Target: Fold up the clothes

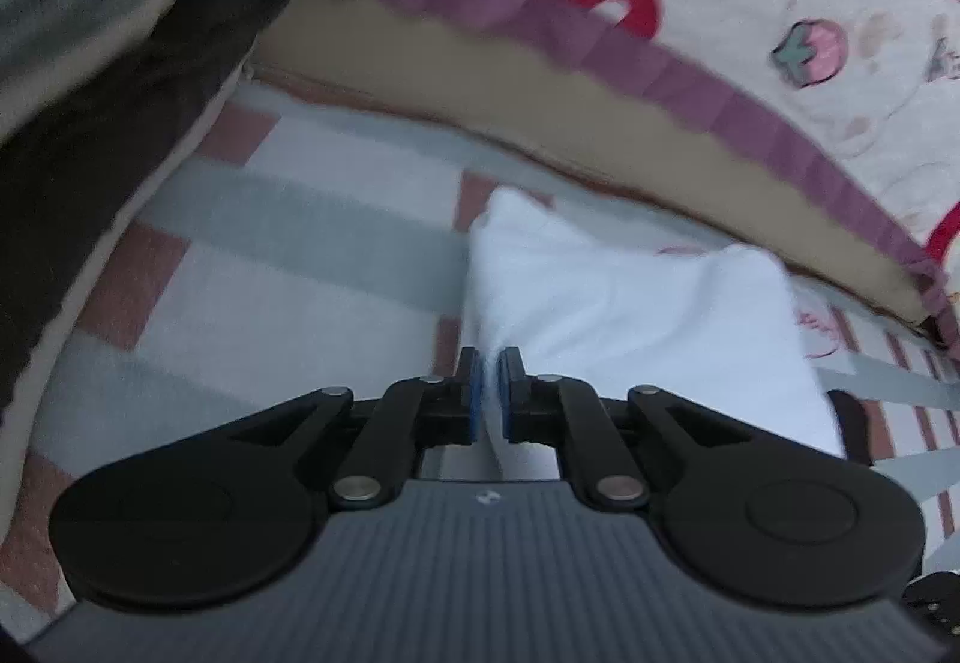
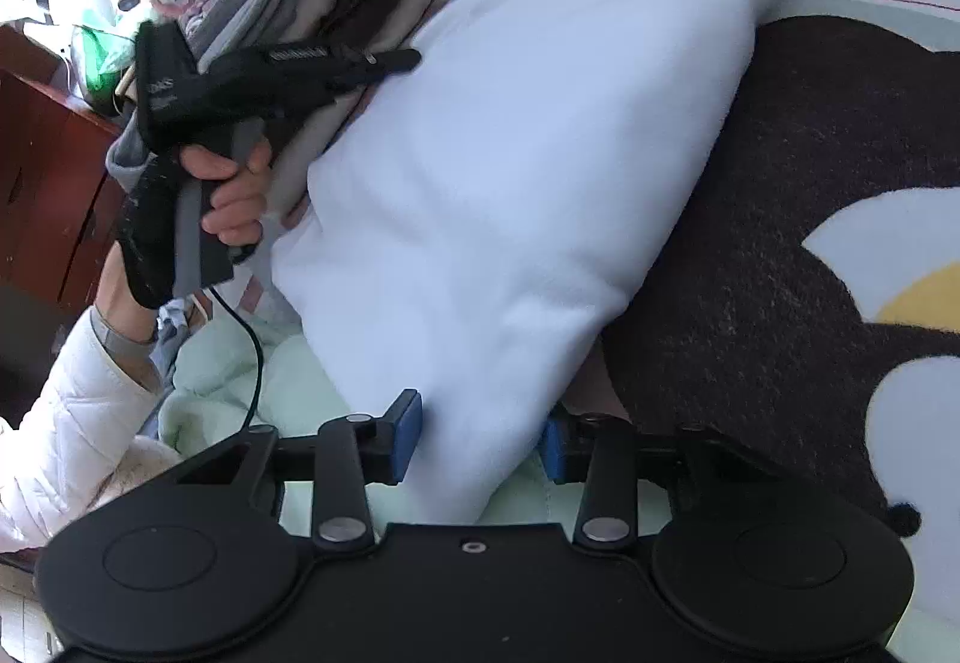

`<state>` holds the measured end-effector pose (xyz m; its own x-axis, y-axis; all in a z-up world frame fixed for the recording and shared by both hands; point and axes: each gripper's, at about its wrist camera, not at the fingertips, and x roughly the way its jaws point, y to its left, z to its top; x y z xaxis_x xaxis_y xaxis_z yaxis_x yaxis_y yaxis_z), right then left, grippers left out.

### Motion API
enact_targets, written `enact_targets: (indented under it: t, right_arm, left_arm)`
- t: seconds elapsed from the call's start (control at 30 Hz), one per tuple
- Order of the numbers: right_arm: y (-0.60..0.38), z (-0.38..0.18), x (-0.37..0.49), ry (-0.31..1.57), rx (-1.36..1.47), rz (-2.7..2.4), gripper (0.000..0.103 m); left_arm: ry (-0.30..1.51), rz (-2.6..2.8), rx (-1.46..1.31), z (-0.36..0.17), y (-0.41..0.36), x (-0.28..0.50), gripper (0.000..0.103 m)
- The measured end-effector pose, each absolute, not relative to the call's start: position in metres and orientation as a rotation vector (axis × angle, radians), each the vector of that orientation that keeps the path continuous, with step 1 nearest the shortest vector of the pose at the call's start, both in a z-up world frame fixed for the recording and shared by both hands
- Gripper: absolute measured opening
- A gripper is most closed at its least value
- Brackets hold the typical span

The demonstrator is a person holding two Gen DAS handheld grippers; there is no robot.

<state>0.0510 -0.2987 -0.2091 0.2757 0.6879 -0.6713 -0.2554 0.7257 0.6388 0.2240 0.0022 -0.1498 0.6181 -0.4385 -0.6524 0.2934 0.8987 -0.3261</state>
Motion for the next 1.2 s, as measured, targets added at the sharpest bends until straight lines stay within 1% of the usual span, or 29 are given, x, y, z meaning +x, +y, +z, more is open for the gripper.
enact_targets:
  t: [0.1,0.13,0.17,0.2,0.23,0.27,0.3,0.33,0.47,0.5,0.53,0.57,0.6,0.63,0.7,0.83,0.97,1.17,1.2]
  right_arm:
    - [-0.307,-0.197,0.056,1.128,0.404,0.625,0.045]
    - [-0.314,-0.193,0.057,1.111,0.407,0.6,0.046]
    - [-0.323,-0.189,0.06,1.089,0.439,0.559,0.046]
    - [-0.333,-0.185,0.063,1.065,0.486,0.509,0.048]
    - [-0.344,-0.18,0.062,1.033,0.529,0.443,0.05]
    - [-0.351,-0.175,0.061,0.998,0.529,0.375,0.05]
    - [-0.355,-0.17,0.059,0.962,0.507,0.313,0.05]
    - [-0.355,-0.165,0.059,0.931,0.448,0.257,0.053]
    - [-0.313,-0.145,0.072,0.852,0.064,0.218,0.053]
    - [-0.301,-0.14,0.076,0.829,-0.022,0.237,0.053]
    - [-0.289,-0.137,0.083,0.815,-0.078,0.261,0.053]
    - [-0.278,-0.134,0.092,0.806,-0.119,0.287,0.053]
    - [-0.267,-0.132,0.101,0.797,-0.159,0.313,0.054]
    - [-0.26,-0.132,0.111,0.802,-0.162,0.339,0.054]
    - [-0.251,-0.142,0.137,0.86,-0.113,0.377,0.054]
    - [-0.24,-0.17,0.189,0.962,-0.052,0.358,0.055]
    - [-0.242,-0.178,0.239,0.967,0.007,0.277,0.056]
    - [-0.232,-0.171,0.271,0.91,-0.09,0.143,0.052]
    - [-0.235,-0.168,0.272,0.904,-0.057,0.127,0.051]
  left_arm:
    - [0.748,-0.459,-0.179,-0.14,0.006,0.215,0.021]
    - [0.749,-0.477,-0.199,-0.14,0.007,0.216,0.03]
    - [0.761,-0.501,-0.221,-0.143,0.007,0.217,0.035]
    - [0.787,-0.526,-0.236,-0.146,0.006,0.219,0.037]
    - [0.825,-0.547,-0.232,-0.151,0.003,0.221,0.044]
    - [0.876,-0.533,-0.202,-0.156,0.0,0.224,0.047]
    - [0.929,-0.497,-0.163,-0.162,-0.004,0.227,0.047]
    - [0.953,-0.472,-0.162,-0.166,-0.004,0.229,0.05]
    - [0.962,-0.398,-0.227,-0.17,0.005,0.228,0.05]
    - [0.927,-0.376,-0.196,-0.164,0.004,0.223,0.048]
    - [0.883,-0.348,-0.157,-0.157,0.003,0.215,0.042]
    - [0.829,-0.34,-0.138,-0.149,0.004,0.205,0.04]
    - [0.788,-0.373,-0.154,-0.141,0.009,0.192,0.04]
    - [0.759,-0.421,-0.186,-0.134,0.015,0.178,0.042]
    - [0.78,-0.548,-0.222,-0.134,0.02,0.157,0.044]
    - [0.906,-0.62,-0.065,-0.162,0.006,0.131,0.044]
    - [0.935,-0.636,-0.004,-0.172,0.009,0.122,0.044]
    - [0.97,-0.624,-0.078,-0.169,0.019,0.128,0.044]
    - [0.973,-0.623,-0.093,-0.169,0.021,0.129,0.044]
